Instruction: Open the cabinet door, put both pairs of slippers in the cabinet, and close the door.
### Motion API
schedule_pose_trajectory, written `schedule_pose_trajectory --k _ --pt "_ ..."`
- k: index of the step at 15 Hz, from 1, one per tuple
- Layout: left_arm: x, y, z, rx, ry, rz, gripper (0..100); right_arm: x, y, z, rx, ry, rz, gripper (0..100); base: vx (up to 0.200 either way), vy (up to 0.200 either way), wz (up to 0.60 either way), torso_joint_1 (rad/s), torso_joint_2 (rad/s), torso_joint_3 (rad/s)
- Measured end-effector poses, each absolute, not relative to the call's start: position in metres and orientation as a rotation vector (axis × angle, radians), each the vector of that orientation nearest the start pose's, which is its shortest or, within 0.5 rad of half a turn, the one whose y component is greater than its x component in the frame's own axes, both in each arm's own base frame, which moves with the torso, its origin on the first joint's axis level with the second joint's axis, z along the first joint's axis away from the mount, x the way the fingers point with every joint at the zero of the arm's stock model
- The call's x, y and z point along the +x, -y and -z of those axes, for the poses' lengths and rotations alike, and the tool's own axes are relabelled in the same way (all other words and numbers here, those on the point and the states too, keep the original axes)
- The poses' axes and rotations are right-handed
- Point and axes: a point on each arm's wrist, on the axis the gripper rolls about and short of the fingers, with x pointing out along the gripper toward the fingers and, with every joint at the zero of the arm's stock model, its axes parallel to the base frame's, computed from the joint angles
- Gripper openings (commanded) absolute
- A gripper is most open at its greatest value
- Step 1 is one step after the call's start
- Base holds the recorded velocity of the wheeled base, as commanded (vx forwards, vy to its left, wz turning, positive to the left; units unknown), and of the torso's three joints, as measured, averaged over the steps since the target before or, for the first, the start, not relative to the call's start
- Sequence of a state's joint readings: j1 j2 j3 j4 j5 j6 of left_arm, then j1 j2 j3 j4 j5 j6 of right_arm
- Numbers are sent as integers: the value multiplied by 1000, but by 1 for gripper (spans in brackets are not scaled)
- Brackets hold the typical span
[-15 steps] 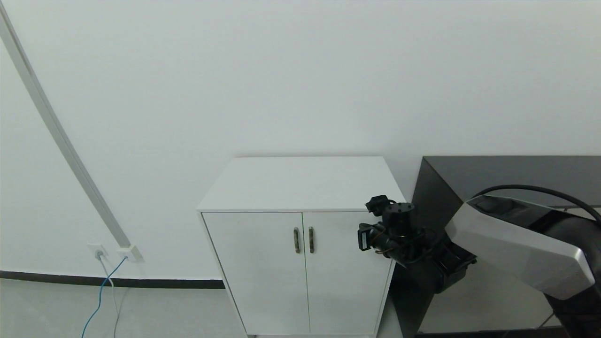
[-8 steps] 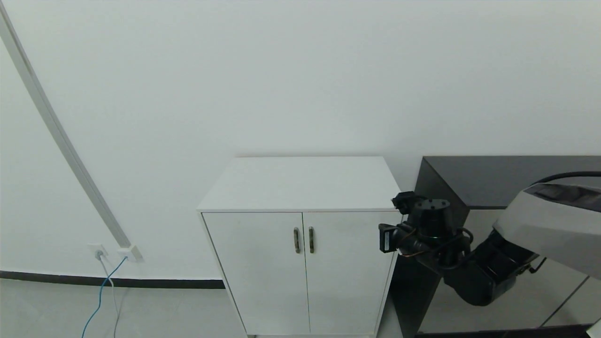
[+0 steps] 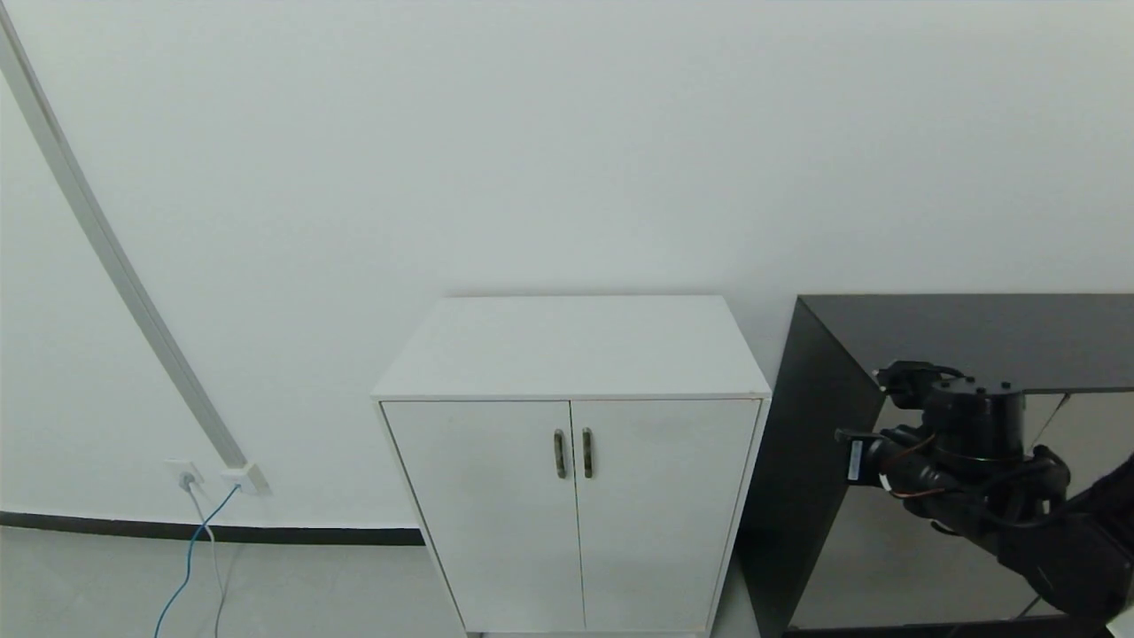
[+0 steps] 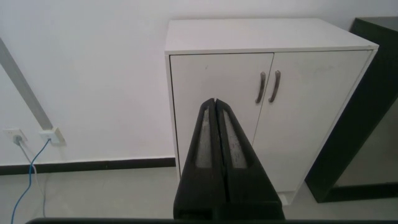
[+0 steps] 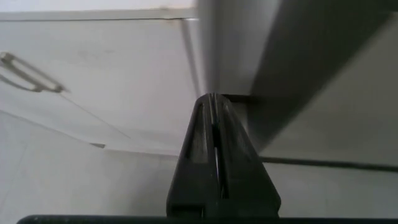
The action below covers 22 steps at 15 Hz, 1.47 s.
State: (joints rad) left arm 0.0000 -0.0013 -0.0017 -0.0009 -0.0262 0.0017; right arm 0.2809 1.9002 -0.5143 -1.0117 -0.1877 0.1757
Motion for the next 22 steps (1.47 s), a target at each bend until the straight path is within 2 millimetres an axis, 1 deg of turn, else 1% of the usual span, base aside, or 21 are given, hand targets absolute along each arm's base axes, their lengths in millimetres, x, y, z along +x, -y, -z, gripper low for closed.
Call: schedule_pose_trajectory --k 4,7,9,15,22 --pt "-23 1 -76 1 4 26 0 249 -48 -107 90 -331 66 0 0 0 0 0 0 0" --pt "-23 1 -76 1 4 27 0 218 -25 -116 95 -308 139 0 0 0 0 0 0 0" --pt "-23 1 -76 1 4 26 0 198 -14 -120 91 -286 177 0 0 0 0 0 0 0" --pt "-23 1 -76 0 4 26 0 140 -4 -119 76 -247 201 0 0 0 0 0 0 0" --pt "-23 1 -76 0 4 26 0 89 1 -116 54 -286 198 0 0 0 0 0 0 0"
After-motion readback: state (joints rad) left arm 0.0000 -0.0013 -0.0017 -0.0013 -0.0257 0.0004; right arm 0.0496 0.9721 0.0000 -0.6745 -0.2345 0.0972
